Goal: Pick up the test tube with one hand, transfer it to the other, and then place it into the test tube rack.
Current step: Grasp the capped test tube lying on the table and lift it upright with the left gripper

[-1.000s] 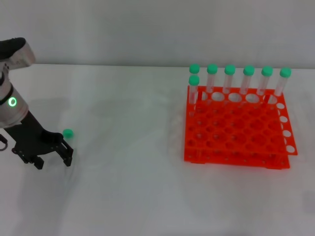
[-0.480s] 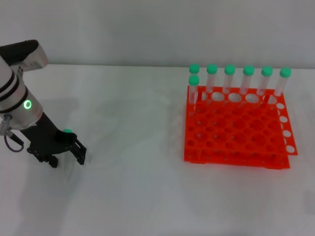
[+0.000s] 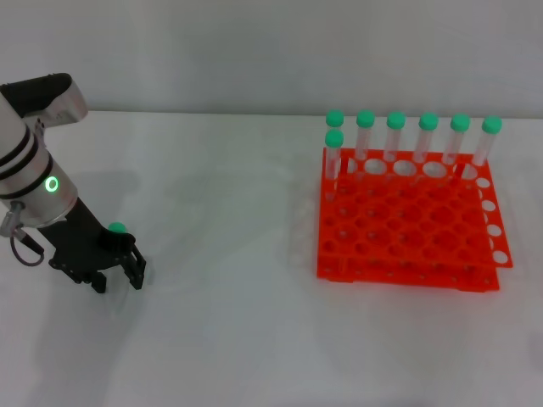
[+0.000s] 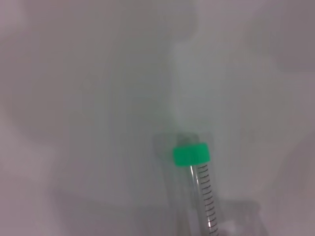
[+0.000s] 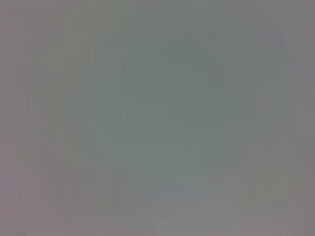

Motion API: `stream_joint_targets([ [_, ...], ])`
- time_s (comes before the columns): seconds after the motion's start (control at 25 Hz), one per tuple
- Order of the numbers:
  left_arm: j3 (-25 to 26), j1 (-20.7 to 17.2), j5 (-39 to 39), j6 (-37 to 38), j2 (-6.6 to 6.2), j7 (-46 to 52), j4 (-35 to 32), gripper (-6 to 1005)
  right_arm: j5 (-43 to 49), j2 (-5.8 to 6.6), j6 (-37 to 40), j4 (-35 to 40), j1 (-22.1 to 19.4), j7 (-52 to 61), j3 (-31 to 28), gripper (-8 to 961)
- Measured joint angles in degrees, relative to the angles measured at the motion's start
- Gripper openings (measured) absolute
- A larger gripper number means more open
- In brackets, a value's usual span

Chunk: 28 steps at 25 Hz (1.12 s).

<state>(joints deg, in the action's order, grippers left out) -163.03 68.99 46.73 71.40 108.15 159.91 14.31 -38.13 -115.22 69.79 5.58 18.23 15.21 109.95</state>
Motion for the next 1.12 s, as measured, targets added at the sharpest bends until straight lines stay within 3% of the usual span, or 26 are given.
stream_joint_targets([
  [0.08, 0.00, -0.01, 0.06, 0.04, 0.04, 0.00, 0.00, 546, -0.01, 0.00, 0.00, 0.00, -0.01, 0.00, 0.00, 842],
  [0.32, -0.02, -0.29, 0.24, 0.10, 0.15, -0.29, -0.33, 545, -0.02, 0.00, 0.00, -0.01, -0.07, 0.00, 0.00, 842],
  [1.12, -0.02, -0.54, 0.02, -1.20, 0.05, -3.79, -1.18, 235, -0.01, -0.01, -0.01, 0.32, 0.35, 0.00, 0.01, 842],
])
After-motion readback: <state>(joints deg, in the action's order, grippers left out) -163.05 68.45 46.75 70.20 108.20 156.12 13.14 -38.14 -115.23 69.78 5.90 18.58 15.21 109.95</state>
